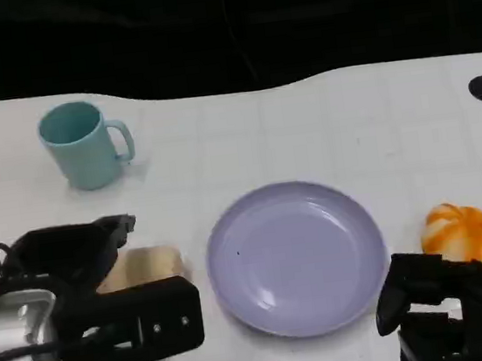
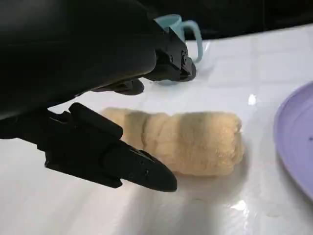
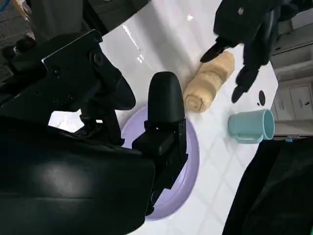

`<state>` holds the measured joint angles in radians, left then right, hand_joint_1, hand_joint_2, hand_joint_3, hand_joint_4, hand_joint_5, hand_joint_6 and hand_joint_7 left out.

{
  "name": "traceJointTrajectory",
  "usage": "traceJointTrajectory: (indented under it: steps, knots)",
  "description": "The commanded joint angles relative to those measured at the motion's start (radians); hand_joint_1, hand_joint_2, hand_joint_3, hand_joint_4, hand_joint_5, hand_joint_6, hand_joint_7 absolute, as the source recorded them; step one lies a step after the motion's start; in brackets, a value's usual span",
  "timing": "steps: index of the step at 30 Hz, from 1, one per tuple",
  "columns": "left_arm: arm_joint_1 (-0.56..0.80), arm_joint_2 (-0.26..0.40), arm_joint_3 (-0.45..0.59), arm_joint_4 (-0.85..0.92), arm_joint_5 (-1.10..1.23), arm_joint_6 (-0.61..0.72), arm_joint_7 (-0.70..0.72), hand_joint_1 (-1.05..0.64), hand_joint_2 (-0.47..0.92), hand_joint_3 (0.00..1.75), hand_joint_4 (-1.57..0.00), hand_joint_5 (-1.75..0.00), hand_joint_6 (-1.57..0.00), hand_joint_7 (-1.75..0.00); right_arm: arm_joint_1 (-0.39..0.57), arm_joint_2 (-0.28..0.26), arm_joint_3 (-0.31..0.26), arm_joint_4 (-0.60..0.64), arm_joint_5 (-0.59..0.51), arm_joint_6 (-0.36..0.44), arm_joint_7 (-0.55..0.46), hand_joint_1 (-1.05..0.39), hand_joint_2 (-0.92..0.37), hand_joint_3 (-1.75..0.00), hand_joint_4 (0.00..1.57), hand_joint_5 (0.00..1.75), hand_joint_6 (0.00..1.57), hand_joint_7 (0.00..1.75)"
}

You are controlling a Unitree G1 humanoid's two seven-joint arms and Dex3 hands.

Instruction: Grasp the towel on the left side of the plate with the left hand and place it into the plate.

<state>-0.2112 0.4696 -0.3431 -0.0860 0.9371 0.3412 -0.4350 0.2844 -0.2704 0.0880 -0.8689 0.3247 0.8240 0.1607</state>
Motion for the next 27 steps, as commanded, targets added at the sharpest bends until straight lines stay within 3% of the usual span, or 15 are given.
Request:
traceJointTrajectory:
  steps: [1, 8, 10, 11, 12, 13, 15, 16, 17, 19, 21, 23, 24, 25, 27]
  knots:
    - [-0.059, -0.013, -0.032, 0.157, -0.001, -0.011, 0.026, -0.56, 0.91, 0.0, -0.3, -0.09, -0.28, -0.02, 0.006, -0.009, -0.004, -0.017, -0.001, 0.001, -0.001, -0.04, -0.52, -1.3, 0.73, 1.75, 0.62, 1.6]
    - [-0.132, -0.035, -0.087, 0.425, -0.031, -0.092, 0.099, -0.48, 0.92, 0.07, -0.39, -0.07, -0.33, -0.02, 0.016, -0.014, -0.008, -0.032, 0.001, 0.008, 0.0, -0.05, -0.53, -1.28, 0.72, 1.75, 0.62, 1.59]
    - [-0.136, -0.041, -0.089, 0.476, -0.052, -0.127, 0.14, -0.41, 0.92, 0.12, -0.55, -0.14, -0.4, -0.04, 0.016, -0.013, -0.009, -0.035, 0.002, 0.011, -0.001, -0.04, -0.53, -1.28, 0.72, 1.75, 0.62, 1.59]
    - [-0.133, -0.041, -0.086, 0.496, -0.065, -0.15, 0.173, -0.38, 0.92, 0.14, -0.65, -0.2, -0.46, -0.06, 0.016, -0.013, -0.009, -0.036, 0.003, 0.014, -0.002, -0.04, -0.53, -1.28, 0.72, 1.75, 0.62, 1.59]
    - [-0.131, -0.042, -0.084, 0.514, -0.077, -0.171, 0.206, -0.35, 0.92, 0.17, -0.71, -0.37, -0.56, -0.05, 0.016, -0.012, -0.008, -0.038, 0.003, 0.015, -0.003, -0.04, -0.54, -1.27, 0.72, 1.75, 0.62, 1.59]
    - [-0.126, -0.043, -0.079, 0.53, -0.088, -0.197, 0.251, -0.32, 0.92, 0.23, -0.74, -0.65, -0.73, -0.05, 0.014, -0.012, -0.007, -0.039, 0.002, 0.017, -0.004, -0.04, -0.54, -1.27, 0.72, 1.75, 0.63, 1.59]
    - [-0.117, -0.039, -0.075, 0.549, -0.104, -0.236, 0.322, -0.31, 0.92, 0.31, -0.8, -0.85, -0.95, -0.09, 0.011, -0.014, -0.005, -0.041, -0.001, 0.018, -0.005, -0.04, -0.54, -1.27, 0.73, 1.75, 0.63, 1.59]
    - [-0.108, -0.038, -0.072, 0.551, -0.106, -0.25, 0.37, -0.32, 0.92, 0.3, -0.8, -0.99, -1.08, -0.16, 0.009, -0.014, -0.006, -0.041, 0.0, 0.021, -0.005, -0.04, -0.54, -1.27, 0.73, 1.75, 0.63, 1.59]
    - [-0.1, -0.038, -0.069, 0.548, -0.106, -0.258, 0.408, -0.32, 0.92, 0.3, -0.74, -1.27, -1.01, -0.47, 0.008, -0.015, -0.006, -0.042, 0.001, 0.025, -0.004, -0.04, -0.54, -1.27, 0.73, 1.75, 0.63, 1.59]
    - [-0.082, -0.042, -0.053, 0.524, -0.118, -0.265, 0.464, -0.32, 0.92, 0.31, -0.69, -1.64, -0.75, -1.13, 0.005, -0.015, -0.009, -0.041, 0.003, 0.03, -0.003, -0.04, -0.54, -1.27, 0.72, 1.75, 0.63, 1.59]
    - [-0.066, -0.044, -0.036, 0.485, -0.136, -0.265, 0.492, -0.32, 0.92, 0.33, -0.71, -1.72, -0.65, -1.31, 0.004, -0.015, -0.011, -0.038, 0.004, 0.029, 0.0, -0.04, -0.54, -1.27, 0.72, 1.75, 0.63, 1.58]
    - [-0.05, -0.046, -0.02, 0.443, -0.149, -0.262, 0.509, -0.31, 0.92, 0.3, -0.76, -1.74, -0.64, -1.32, 0.004, -0.015, -0.014, -0.037, 0.005, 0.029, 0.001, -0.04, -0.54, -1.27, 0.72, 1.75, 0.63, 1.58]
    - [-0.04, -0.047, -0.005, 0.411, -0.156, -0.265, 0.525, -0.29, 0.92, 0.29, -0.78, -1.74, -0.61, -1.39, 0.004, -0.013, -0.017, -0.036, 0.008, 0.031, 0.001, -0.03, -0.54, -1.27, 0.72, 1.75, 0.63, 1.58]
    - [-0.031, -0.049, 0.007, 0.382, -0.163, -0.266, 0.538, -0.28, 0.92, 0.26, -0.8, -1.75, -0.55, -1.58, 0.004, -0.012, -0.019, -0.036, 0.01, 0.033, 0.002, -0.03, -0.53, -1.27, 0.72, 1.75, 0.63, 1.58]
    - [-0.017, -0.054, 0.027, 0.332, -0.179, -0.265, 0.547, -0.26, 0.92, 0.24, -0.81, -1.75, -0.51, -1.7, 0.003, -0.013, -0.021, -0.036, 0.011, 0.033, 0.003, -0.03, -0.54, -1.27, 0.72, 1.75, 0.63, 1.58]
